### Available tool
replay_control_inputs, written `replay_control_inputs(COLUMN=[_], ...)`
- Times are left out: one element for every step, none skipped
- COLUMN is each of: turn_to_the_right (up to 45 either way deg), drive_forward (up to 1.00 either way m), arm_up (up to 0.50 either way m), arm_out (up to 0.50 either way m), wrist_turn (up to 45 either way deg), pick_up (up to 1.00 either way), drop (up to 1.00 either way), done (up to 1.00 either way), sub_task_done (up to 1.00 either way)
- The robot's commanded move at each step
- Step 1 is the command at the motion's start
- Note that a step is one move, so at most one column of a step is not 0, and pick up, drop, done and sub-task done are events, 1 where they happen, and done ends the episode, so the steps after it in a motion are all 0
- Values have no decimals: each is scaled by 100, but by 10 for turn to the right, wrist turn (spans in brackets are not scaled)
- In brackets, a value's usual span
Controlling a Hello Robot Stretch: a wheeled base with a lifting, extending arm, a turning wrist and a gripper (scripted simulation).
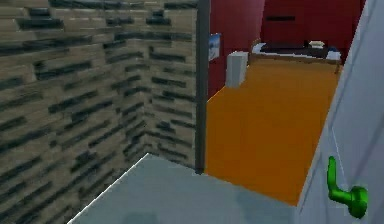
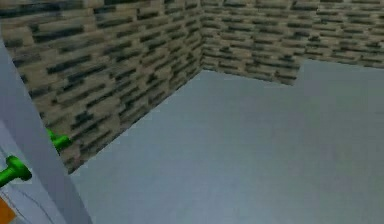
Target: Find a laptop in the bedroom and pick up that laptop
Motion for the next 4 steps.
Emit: replay_control_inputs(turn_to_the_right=[0,90,0,60], drive_forward=[15,0,25,0], arm_up=[0,0,0,0], arm_out=[0,0,0,0], wrist_turn=[0,0,0,0], pick_up=[0,0,0,0], drop=[0,0,0,0], done=[0,0,0,0], sub_task_done=[0,0,0,0])
